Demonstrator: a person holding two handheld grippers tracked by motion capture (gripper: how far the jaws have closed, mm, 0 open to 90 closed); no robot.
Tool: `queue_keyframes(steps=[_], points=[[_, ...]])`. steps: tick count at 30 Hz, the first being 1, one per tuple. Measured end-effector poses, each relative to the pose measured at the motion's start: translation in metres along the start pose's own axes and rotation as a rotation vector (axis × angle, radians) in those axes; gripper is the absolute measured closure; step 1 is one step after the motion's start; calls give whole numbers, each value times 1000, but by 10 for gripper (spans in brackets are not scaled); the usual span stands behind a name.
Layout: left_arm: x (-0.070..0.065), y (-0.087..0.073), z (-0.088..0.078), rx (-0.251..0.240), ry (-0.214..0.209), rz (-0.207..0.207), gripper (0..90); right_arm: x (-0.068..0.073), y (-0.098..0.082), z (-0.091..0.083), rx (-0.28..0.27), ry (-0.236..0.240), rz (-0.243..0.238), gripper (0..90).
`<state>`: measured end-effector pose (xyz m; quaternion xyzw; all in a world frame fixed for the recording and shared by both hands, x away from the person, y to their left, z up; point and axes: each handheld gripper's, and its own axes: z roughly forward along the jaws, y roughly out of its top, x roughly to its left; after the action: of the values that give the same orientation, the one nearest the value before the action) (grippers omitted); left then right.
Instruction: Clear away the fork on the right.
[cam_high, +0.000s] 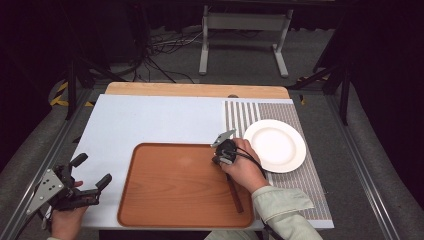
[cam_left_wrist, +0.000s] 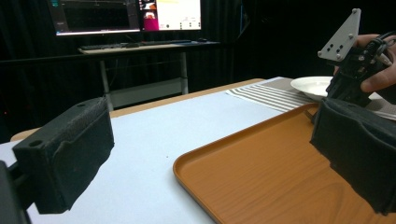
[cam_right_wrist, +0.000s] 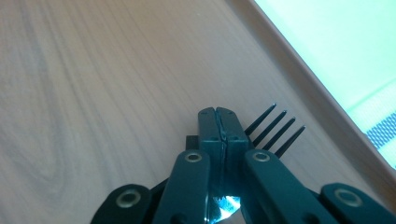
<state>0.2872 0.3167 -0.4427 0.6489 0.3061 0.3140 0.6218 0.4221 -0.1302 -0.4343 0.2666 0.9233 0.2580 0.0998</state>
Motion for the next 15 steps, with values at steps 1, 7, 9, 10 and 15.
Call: queue_keyframes(steps=[1,7,9,10,15], points=[[0,0,0,0,0,0,2,-1,-1,0,0,1,0,900],[0,0,0,0,1,1,2,-7,-5,-4,2,-17,24,900],[0,0,0,0,2,1,2,-8,-7,-5,1,-20,33,900],[0,0,0,0,2,1,2,-8,-7,-5,1,-20,33,900],[0,0,0,1,2,2,2,-12,-11,-7,1,-37,47,900]])
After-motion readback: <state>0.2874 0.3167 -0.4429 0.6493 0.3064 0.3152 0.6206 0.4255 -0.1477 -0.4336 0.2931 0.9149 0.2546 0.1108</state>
